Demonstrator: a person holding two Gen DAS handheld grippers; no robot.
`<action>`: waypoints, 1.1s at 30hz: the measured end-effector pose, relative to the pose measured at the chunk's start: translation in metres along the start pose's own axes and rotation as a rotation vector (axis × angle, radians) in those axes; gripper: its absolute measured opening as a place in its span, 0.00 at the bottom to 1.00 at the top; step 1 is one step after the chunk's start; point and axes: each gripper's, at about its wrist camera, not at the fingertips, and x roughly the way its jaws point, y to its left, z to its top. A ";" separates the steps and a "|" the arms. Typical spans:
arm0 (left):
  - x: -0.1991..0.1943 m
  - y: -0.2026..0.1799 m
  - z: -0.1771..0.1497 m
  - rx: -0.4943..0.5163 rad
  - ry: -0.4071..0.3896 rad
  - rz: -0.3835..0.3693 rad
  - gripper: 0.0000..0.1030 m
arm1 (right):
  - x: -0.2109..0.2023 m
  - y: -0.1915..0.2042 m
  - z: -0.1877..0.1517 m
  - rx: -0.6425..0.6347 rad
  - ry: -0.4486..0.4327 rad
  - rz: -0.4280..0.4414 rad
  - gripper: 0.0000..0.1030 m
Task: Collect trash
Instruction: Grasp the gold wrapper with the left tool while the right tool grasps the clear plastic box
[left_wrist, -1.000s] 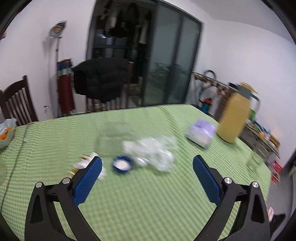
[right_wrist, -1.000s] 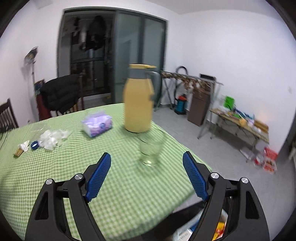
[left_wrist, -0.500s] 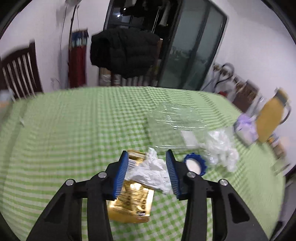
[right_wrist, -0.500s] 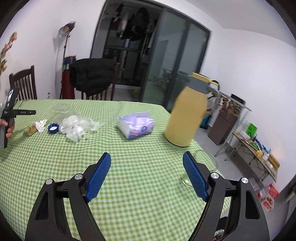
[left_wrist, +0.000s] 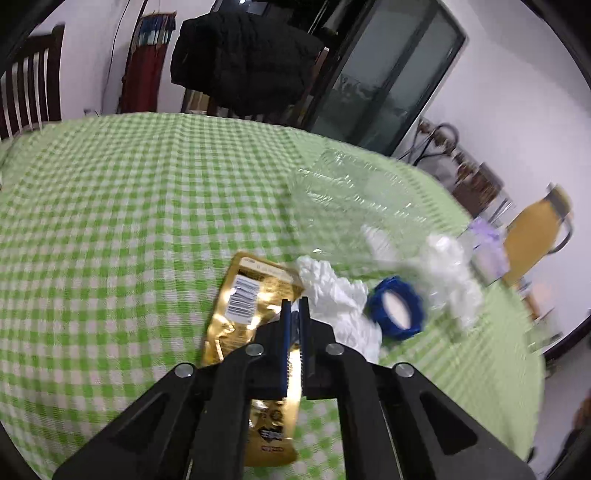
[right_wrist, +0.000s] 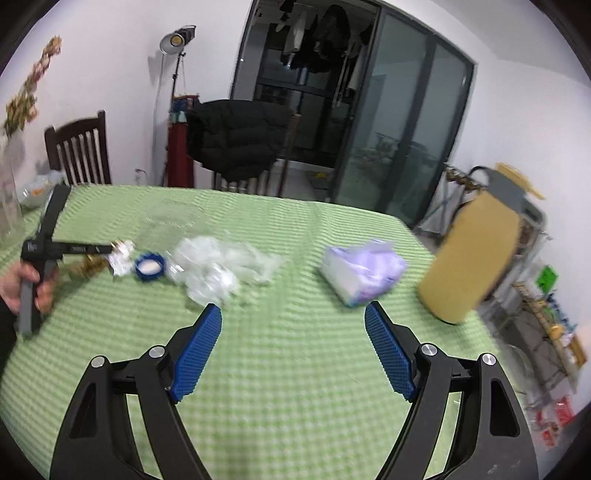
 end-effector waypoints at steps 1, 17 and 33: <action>-0.005 0.004 0.002 -0.021 -0.013 -0.042 0.00 | 0.007 0.003 0.005 0.012 0.004 0.021 0.75; -0.064 0.062 0.011 -0.327 -0.283 -0.279 0.00 | 0.191 0.064 0.094 0.304 0.265 0.408 0.79; -0.063 0.086 0.007 -0.353 -0.269 -0.269 0.00 | 0.289 0.086 0.079 0.539 0.483 0.590 0.82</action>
